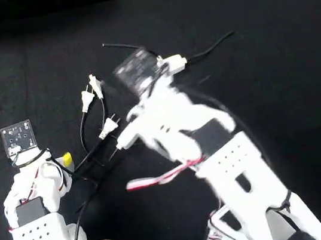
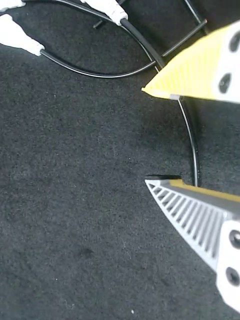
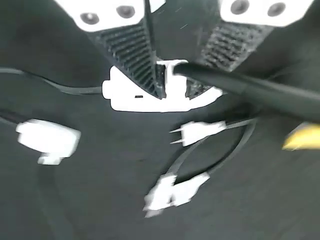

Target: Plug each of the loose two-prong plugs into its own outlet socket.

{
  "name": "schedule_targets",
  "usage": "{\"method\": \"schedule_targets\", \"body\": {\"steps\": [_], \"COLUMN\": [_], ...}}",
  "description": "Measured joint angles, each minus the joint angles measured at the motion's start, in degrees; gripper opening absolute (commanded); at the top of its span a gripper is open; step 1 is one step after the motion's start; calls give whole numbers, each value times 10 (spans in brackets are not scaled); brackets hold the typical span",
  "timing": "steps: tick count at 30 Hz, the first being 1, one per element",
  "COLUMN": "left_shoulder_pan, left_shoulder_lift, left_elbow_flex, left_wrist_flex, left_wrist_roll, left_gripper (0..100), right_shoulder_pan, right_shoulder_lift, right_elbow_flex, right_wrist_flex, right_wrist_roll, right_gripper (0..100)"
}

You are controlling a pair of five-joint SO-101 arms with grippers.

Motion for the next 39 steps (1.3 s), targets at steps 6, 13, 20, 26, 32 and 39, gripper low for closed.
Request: {"method": "schedule_targets", "body": {"steps": [6, 13, 20, 26, 32, 39], "left_shoulder_pan": [0, 0, 0, 0, 0, 0], "left_shoulder_lift": [0, 0, 0, 0, 0, 0], "left_elbow_flex": [0, 0, 0, 0, 0, 0], "left_wrist_flex": [0, 0, 0, 0, 0, 0], "left_wrist_roll": [0, 0, 0, 0, 0, 0], "left_gripper": [257, 257, 258, 259, 259, 259], "right_shoulder_pan": [114, 163, 161, 161, 162, 122], "right_shoulder_lift": [19, 158, 297, 382, 360, 228], "right_elbow_flex": [0, 0, -7, -78, -142, -124], "right_wrist_flex": [-69, -177, -274, -243, -116, -1], "right_wrist_roll": [16, 16, 17, 17, 13, 3], "right_gripper": [12, 12, 80, 128, 128, 128]}}
